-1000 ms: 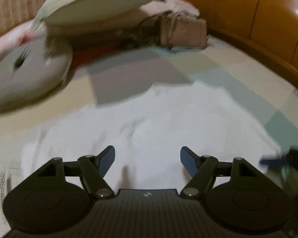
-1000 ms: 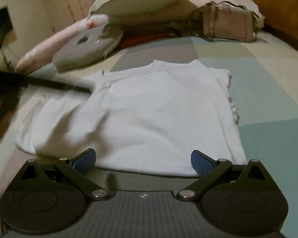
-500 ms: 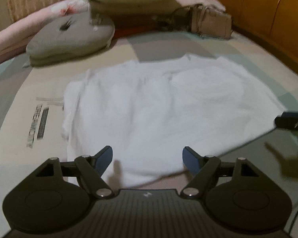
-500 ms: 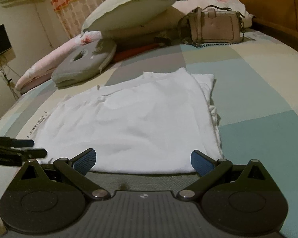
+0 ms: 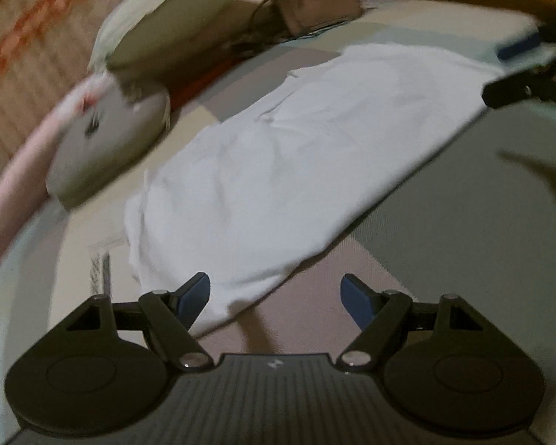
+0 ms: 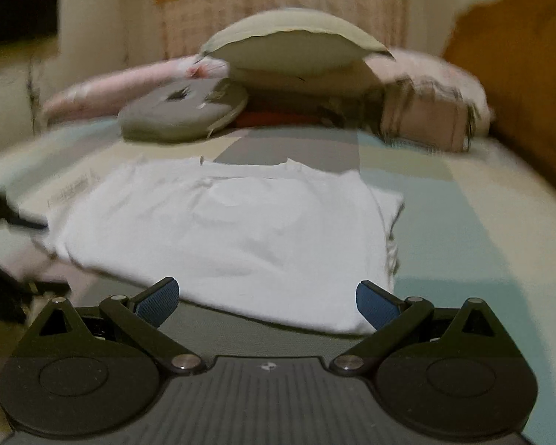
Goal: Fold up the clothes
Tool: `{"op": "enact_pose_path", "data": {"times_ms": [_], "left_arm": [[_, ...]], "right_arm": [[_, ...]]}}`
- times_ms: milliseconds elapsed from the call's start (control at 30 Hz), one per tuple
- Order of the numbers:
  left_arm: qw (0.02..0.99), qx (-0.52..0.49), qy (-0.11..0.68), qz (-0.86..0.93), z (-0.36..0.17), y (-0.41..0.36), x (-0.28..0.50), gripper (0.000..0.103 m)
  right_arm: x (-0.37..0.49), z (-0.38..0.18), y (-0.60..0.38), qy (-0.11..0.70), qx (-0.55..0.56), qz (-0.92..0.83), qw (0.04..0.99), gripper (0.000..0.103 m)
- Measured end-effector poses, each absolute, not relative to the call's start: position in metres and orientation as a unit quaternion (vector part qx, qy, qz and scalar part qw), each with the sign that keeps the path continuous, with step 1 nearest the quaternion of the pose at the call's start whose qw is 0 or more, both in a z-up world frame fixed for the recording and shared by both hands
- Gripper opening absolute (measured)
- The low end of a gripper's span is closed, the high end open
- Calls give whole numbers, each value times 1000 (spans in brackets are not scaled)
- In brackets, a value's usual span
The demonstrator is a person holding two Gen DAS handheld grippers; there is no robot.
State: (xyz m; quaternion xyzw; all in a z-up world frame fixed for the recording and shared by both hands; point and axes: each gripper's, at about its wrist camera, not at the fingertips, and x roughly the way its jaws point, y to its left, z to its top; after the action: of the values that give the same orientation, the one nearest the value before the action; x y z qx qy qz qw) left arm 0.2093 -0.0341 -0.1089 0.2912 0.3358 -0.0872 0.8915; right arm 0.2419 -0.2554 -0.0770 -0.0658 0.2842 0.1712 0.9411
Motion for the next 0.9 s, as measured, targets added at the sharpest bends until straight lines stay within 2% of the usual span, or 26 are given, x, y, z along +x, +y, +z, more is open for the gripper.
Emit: {"op": "enact_pose_path", "data": {"times_ms": [233,367,433,633,900], "left_arm": [[851,446,258,-101,-123,-62,205,80],[828,497,232,-113,-127,-73,210,80],[821,512,221,-119,-129,-77,213,80],[812,536,189,-138,-137,-85,227,82],[788,565,224,-101,-137,-53,232,86]], "right_arm": [[238,-80,-201,280,-298,187,893,103],[238,-101,-168,253,-449,203,833,103],[240,-107,-156,231,-490,207,815,103],[258,-108,-130,190,-504,230,811,103],[279,-111,-170,207,-501,190,819,103]]}}
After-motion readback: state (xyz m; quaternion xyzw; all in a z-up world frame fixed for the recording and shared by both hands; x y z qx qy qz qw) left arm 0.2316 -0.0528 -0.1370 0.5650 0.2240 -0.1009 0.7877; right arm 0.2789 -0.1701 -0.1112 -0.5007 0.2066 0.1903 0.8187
